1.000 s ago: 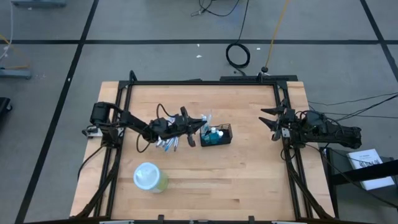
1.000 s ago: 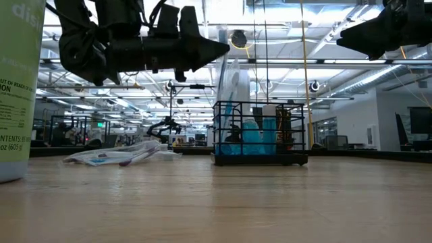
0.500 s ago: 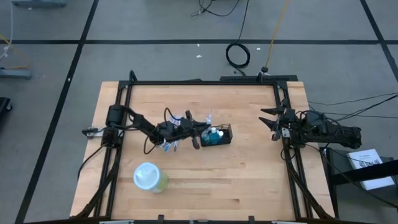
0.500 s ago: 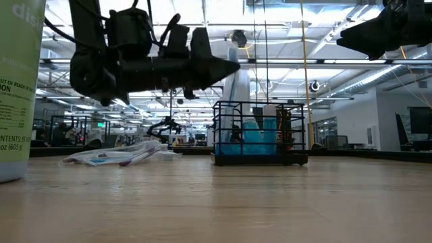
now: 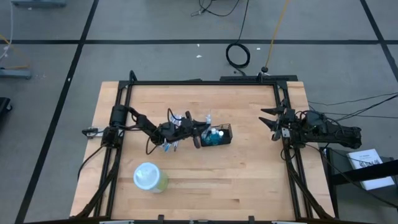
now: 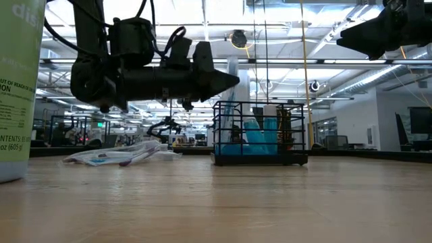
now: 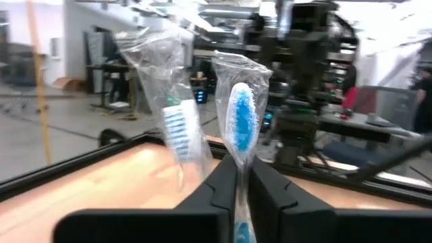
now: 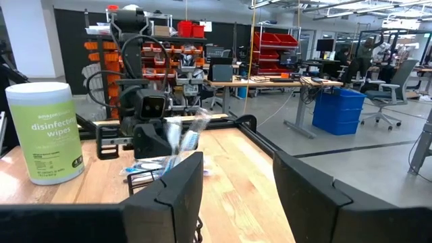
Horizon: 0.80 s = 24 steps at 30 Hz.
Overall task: Pick & Place toothbrushing station
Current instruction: Put the blue toothbrush into the black mesh organizer
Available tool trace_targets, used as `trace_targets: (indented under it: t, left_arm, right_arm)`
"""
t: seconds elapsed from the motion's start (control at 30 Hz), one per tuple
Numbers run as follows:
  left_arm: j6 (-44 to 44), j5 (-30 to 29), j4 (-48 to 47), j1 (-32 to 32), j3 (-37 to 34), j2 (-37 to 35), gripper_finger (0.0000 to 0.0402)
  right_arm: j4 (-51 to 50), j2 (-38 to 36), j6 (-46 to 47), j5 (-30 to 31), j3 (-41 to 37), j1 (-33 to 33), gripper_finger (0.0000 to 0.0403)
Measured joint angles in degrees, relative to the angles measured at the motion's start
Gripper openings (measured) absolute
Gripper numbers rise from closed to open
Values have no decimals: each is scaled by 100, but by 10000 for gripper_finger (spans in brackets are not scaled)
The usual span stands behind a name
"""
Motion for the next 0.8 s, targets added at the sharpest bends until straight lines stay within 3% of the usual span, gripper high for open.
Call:
trace_targets:
  t: [0.17,0.43,0.6,0.8]
  left_arm:
    - [-317,-755,-274,12,0,-2,99]
    - [181,-802,-336,-107,-2,-2,193]
    - [716,-796,-336,-242,-2,-2,214]
    - [931,-794,-332,-343,-2,-2,203]
  right_arm:
    - [0,1,2,0,0,-2,171]
    - [0,0,0,0,0,-1,171]
    - [2,0,0,0,0,-2,171]
    - [0,2,0,0,0,-1,171]
